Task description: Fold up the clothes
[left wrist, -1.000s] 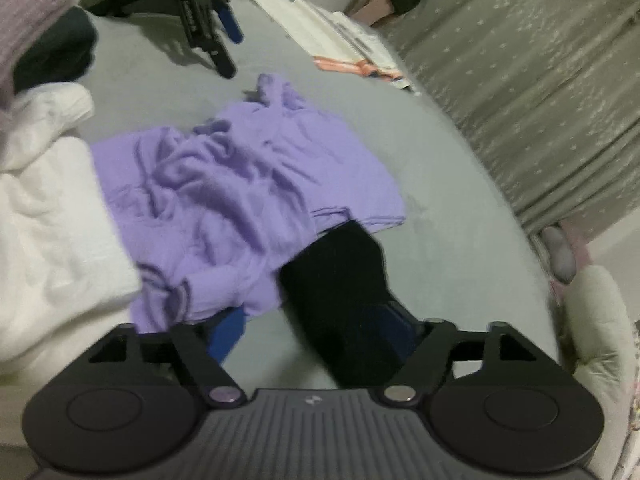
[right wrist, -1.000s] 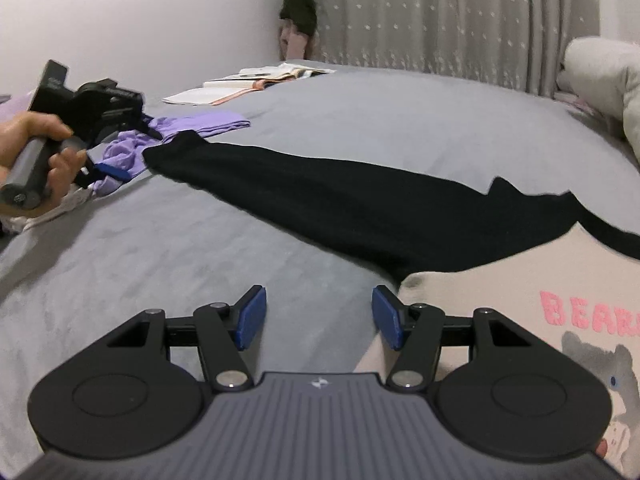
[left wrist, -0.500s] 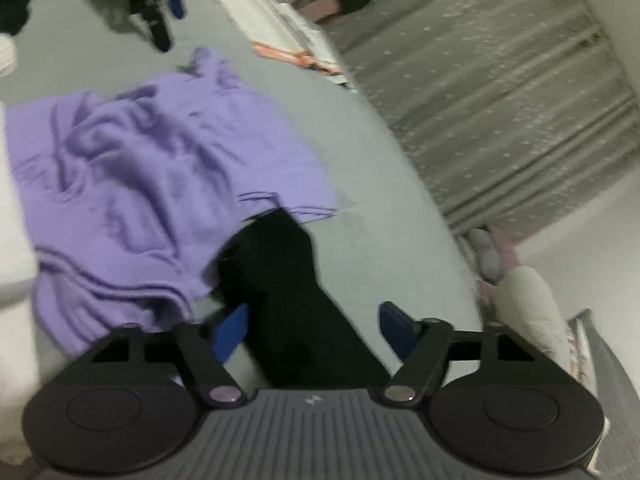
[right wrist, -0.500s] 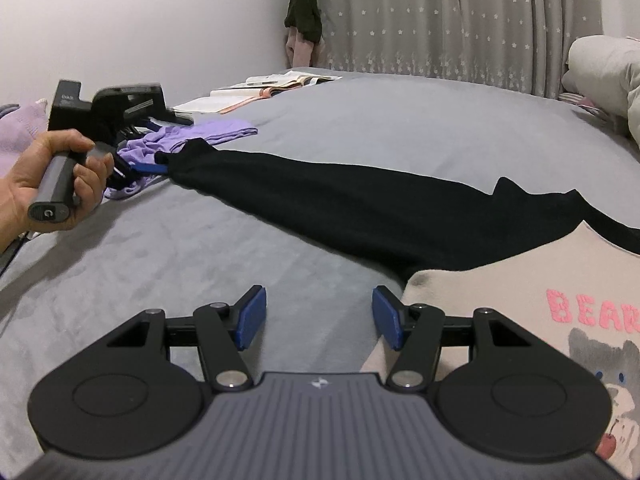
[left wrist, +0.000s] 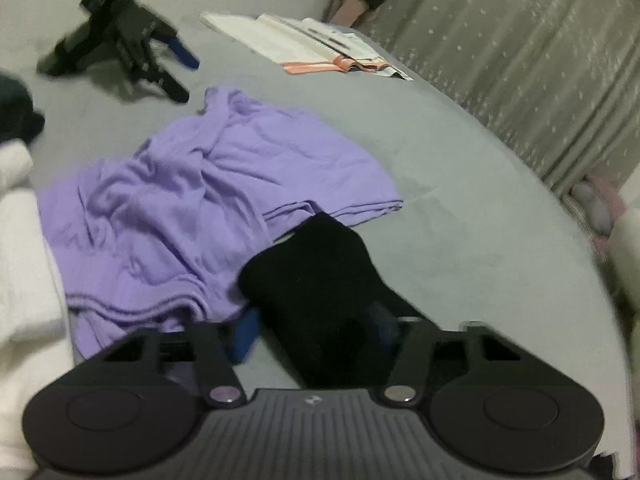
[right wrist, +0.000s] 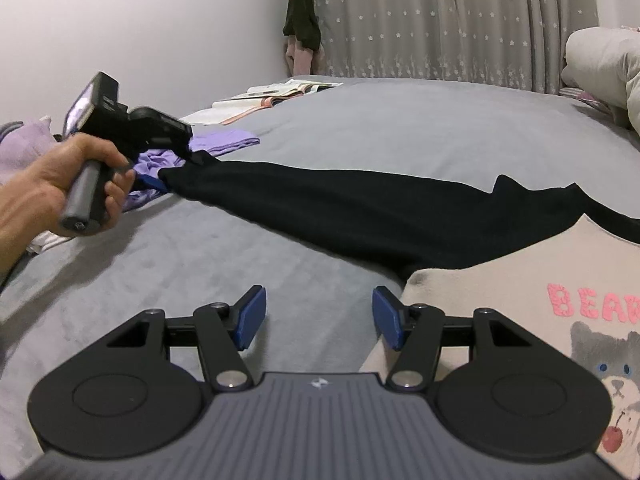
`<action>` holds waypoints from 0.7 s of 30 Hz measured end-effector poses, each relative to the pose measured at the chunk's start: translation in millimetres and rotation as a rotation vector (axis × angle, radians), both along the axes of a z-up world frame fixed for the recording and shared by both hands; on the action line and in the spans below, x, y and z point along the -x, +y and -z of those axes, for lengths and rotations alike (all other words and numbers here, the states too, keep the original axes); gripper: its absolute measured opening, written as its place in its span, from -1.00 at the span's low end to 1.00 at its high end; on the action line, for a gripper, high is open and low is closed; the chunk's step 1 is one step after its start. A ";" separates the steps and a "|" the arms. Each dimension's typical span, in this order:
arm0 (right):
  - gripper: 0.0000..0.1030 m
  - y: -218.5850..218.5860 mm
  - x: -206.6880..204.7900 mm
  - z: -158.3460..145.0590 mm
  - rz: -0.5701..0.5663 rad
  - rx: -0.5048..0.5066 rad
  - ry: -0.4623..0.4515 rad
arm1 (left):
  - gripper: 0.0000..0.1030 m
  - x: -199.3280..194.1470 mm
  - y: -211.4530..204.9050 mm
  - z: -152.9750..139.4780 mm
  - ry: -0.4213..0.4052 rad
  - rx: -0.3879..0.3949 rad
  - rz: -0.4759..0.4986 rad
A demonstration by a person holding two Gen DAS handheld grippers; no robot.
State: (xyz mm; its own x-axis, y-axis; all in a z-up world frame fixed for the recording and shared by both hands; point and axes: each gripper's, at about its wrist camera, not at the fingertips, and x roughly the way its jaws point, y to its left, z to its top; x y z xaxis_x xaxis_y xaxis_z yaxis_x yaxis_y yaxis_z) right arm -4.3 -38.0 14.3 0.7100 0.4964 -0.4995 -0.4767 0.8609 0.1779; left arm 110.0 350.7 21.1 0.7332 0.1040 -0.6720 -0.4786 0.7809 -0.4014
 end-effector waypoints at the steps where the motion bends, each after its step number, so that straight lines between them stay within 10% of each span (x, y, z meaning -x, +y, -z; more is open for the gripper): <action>1: 0.17 -1.3 0.4 -0.5 0.000 -0.009 0.000 | -0.94 3.5 3.8 4.3 -0.024 0.027 0.008; 21: 0.09 -152.9 78.9 -47.3 0.151 -0.035 0.146 | -0.95 46.3 -27.7 -68.8 -0.411 0.094 0.091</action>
